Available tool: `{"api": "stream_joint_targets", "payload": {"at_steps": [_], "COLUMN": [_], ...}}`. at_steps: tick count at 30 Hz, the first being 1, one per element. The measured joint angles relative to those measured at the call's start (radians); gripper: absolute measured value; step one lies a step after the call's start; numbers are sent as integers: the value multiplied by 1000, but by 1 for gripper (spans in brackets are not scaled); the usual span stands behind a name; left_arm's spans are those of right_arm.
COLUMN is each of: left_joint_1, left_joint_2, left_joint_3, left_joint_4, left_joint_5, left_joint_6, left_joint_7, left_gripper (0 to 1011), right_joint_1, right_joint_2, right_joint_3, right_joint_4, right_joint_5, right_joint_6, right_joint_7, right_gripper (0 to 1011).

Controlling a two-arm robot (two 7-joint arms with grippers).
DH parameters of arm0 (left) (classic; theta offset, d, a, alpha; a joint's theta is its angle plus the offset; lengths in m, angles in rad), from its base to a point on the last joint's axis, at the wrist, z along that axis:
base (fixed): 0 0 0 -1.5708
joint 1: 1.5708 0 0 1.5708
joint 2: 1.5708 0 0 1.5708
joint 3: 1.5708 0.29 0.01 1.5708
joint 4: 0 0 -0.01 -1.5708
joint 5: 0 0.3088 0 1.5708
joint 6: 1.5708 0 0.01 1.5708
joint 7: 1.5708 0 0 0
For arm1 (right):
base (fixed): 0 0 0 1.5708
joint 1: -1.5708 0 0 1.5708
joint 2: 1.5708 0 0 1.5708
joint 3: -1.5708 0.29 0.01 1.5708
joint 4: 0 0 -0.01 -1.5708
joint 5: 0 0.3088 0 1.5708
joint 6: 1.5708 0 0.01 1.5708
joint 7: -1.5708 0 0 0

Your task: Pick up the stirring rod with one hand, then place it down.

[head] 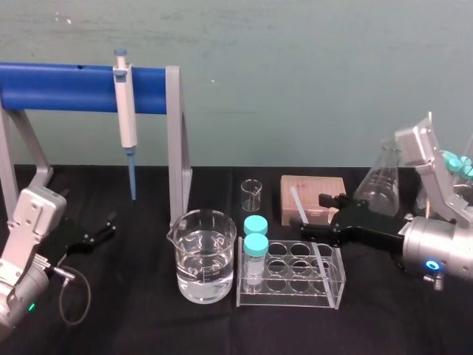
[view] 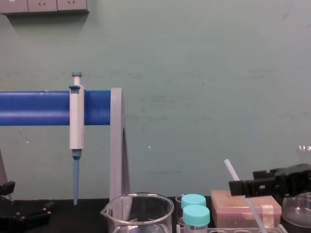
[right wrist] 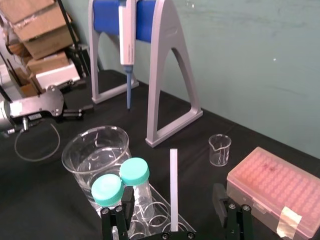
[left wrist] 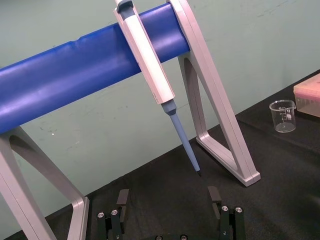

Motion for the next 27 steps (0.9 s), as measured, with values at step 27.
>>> {"api": "stream_joint_targets", "payload": {"at_steps": [27], "left_joint_1": [0], "left_joint_2": [0], "left_joint_3": [0], "left_joint_4": [0], "left_joint_5": [0], "left_joint_6": [0], "left_joint_7": [0], "left_gripper": [1000], "right_joint_1": [54], "right_joint_2": [-25], "right_joint_3": [-66], "right_joint_4": [54], "right_joint_5": [-58], "right_joint_6": [21], "right_joint_7": [-5], "right_gripper": [1000]}}
